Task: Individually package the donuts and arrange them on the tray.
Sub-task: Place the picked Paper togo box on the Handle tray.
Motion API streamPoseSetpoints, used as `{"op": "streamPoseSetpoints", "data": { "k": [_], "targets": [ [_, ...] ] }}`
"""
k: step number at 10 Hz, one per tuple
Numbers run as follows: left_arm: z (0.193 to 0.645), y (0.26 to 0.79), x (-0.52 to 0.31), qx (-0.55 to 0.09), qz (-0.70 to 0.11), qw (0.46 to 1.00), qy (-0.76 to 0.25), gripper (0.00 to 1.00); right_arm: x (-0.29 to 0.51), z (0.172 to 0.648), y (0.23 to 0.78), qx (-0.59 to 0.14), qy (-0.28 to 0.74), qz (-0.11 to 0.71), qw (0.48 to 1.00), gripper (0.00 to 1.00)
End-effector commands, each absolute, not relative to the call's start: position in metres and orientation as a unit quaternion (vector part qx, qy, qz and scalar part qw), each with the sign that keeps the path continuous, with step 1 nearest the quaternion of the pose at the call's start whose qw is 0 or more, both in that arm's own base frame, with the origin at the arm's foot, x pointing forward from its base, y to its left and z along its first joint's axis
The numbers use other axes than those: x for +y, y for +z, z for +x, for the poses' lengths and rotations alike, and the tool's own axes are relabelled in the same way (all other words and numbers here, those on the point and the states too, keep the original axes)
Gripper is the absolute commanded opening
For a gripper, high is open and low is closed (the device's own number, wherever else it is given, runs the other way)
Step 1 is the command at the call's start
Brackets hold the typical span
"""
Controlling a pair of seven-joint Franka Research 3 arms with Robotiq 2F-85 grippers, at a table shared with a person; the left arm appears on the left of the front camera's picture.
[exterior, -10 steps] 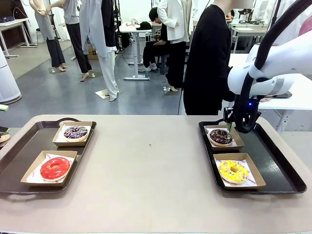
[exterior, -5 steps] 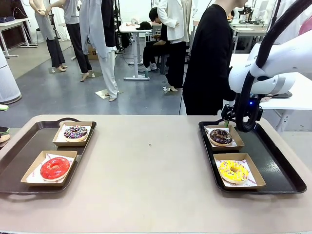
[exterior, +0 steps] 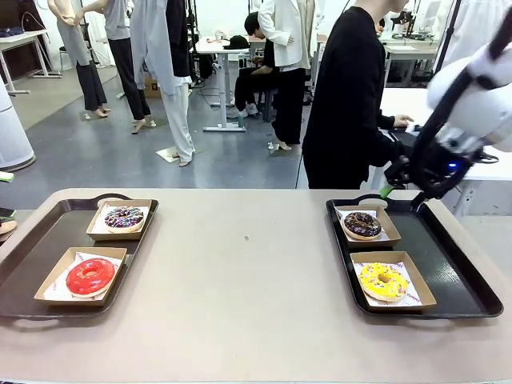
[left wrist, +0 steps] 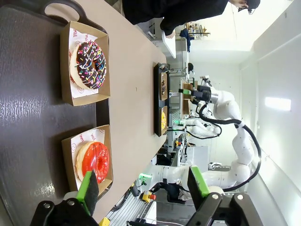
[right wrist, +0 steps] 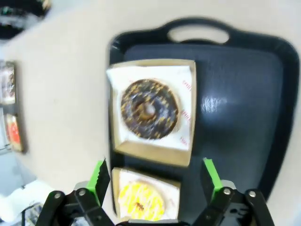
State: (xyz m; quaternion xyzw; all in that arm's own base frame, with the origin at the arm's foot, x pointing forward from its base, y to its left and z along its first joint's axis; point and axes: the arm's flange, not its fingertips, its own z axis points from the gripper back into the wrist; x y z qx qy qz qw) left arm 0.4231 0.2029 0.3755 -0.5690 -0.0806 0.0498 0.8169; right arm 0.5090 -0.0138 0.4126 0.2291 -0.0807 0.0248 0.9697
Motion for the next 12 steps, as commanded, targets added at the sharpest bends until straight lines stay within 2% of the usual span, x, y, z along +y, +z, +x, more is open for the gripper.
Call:
{"op": "streamPoseSetpoints", "data": {
  "k": [1, 4, 7, 9, 12],
  "targets": [
    [0.422, 0.379, 0.203, -0.078, -0.571, 0.815, 0.054, 1.0, -0.066, 0.473, 0.417, -0.066, 0.042, 0.336, 0.939, 1.0],
    [0.422, 0.379, 0.203, -0.078, -0.571, 0.815, 0.054, 1.0, -0.131, 0.456, 0.417, -0.059, 0.026, 0.463, 0.884, 1.0],
    [0.422, 0.379, 0.203, -0.078, -0.571, 0.815, 0.054, 1.0, -0.2, 0.445, 0.397, -0.075, -0.036, 0.553, 0.829, 1.0],
    [0.422, 0.379, 0.203, -0.078, -0.571, 0.815, 0.054, 1.0, -0.229, 0.445, 0.381, -0.059, -0.066, 0.575, 0.813, 1.0],
    [0.422, 0.379, 0.203, -0.078, -0.571, 0.815, 0.054, 1.0, -0.254, 0.444, 0.367, -0.051, -0.055, 0.596, 0.8, 1.0]
  ]
}}
